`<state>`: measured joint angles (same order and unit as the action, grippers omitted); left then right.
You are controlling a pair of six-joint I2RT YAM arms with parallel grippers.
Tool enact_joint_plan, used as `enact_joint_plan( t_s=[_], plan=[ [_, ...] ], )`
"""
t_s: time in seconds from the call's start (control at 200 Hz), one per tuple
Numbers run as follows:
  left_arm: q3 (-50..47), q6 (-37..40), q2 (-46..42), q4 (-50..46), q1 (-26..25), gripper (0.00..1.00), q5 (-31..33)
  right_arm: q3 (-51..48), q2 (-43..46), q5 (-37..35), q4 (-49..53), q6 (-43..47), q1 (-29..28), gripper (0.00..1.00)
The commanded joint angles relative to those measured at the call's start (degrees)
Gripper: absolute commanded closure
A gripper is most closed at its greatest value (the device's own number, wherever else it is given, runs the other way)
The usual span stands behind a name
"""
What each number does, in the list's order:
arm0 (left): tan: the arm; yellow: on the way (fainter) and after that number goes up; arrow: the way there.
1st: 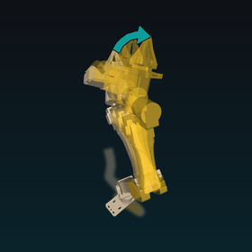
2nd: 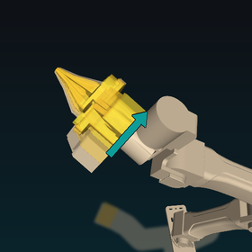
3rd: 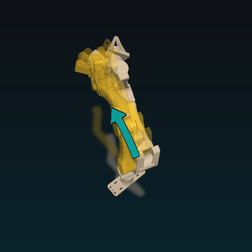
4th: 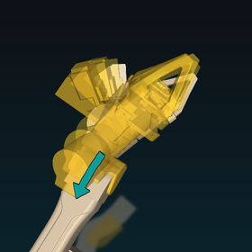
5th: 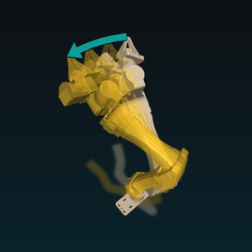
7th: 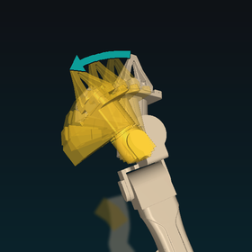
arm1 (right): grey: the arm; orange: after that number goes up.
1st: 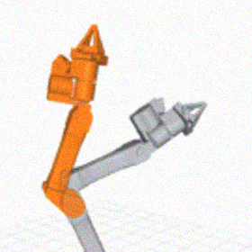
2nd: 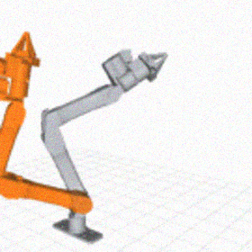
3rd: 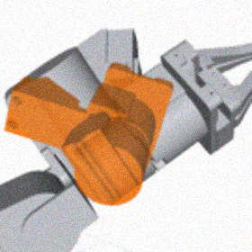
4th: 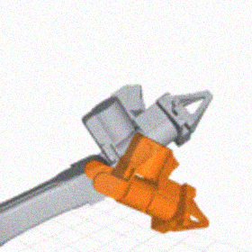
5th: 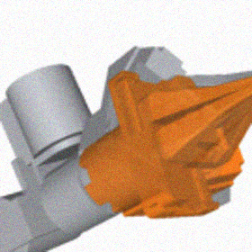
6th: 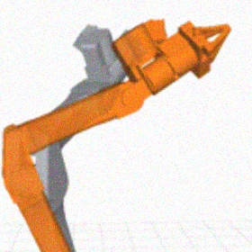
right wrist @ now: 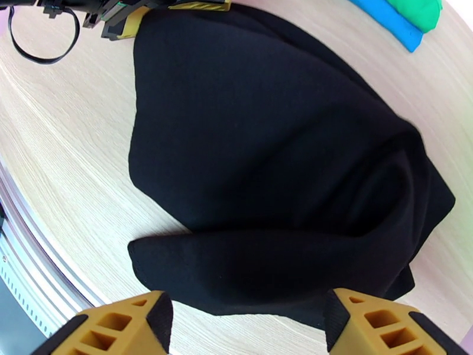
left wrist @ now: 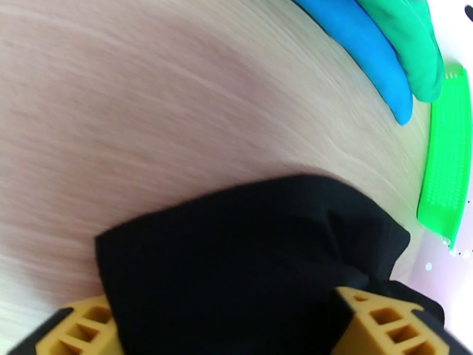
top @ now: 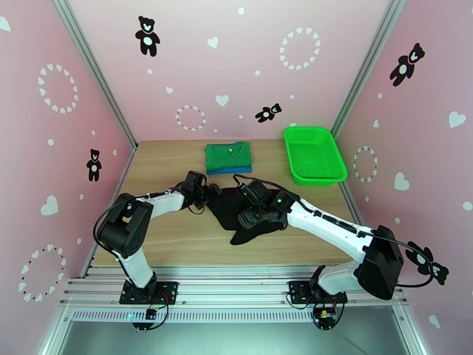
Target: Fold and stack the mixed laundry pile
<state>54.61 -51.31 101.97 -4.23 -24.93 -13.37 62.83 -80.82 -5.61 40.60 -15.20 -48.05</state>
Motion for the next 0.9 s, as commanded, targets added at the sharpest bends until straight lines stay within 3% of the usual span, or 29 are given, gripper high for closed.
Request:
enact_joint_plan(
  t_s=[0.0,0.03,0.135,0.34,0.45,0.531,0.726,0.896],
  plan=[
    [0.94,0.37,-0.56,-0.25,-0.48,0.33,-0.81,-0.61,1.67,-0.9,0.71,-0.75,-0.7,0.28],
    [1.17,0.68,-0.77,-0.89,-0.42,0.43,-0.62,-0.58,1.63,-1.06,0.77,-0.51,-0.93,0.28],
    [3.53,2.56,-1.51,-4.21,-0.4,1.0,-0.23,-0.26,1.51,-4.06,1.41,1.36,-3.34,0.28],
    [13.16,8.34,-6.51,-18.23,-0.82,1.0,2.45,1.64,1.42,-15.79,1.92,7.13,-13.37,0.28],
    [19.41,11.13,-9.02,-26.33,-1.42,1.0,4.26,2.38,-0.4,-17.52,-1.05,7.82,-17.47,0.28],
    [21.76,11.65,-10.43,-29.12,-1.93,1.0,4.9,2.37,-3.08,-18.02,-5.71,2.49,-17.78,0.28],
    [22.22,10.0,-11.99,-29.8,-3.41,1.0,5.32,0.26,-9.35,-28.05,-23.54,-15.35,-19.99,0.28],
    [24.54,9.23,-11.78,-31.16,-6.05,1.0,5.42,9.14,-17.4,-36.7,-19.35,-23.83,-21.73,0.26]
  ],
)
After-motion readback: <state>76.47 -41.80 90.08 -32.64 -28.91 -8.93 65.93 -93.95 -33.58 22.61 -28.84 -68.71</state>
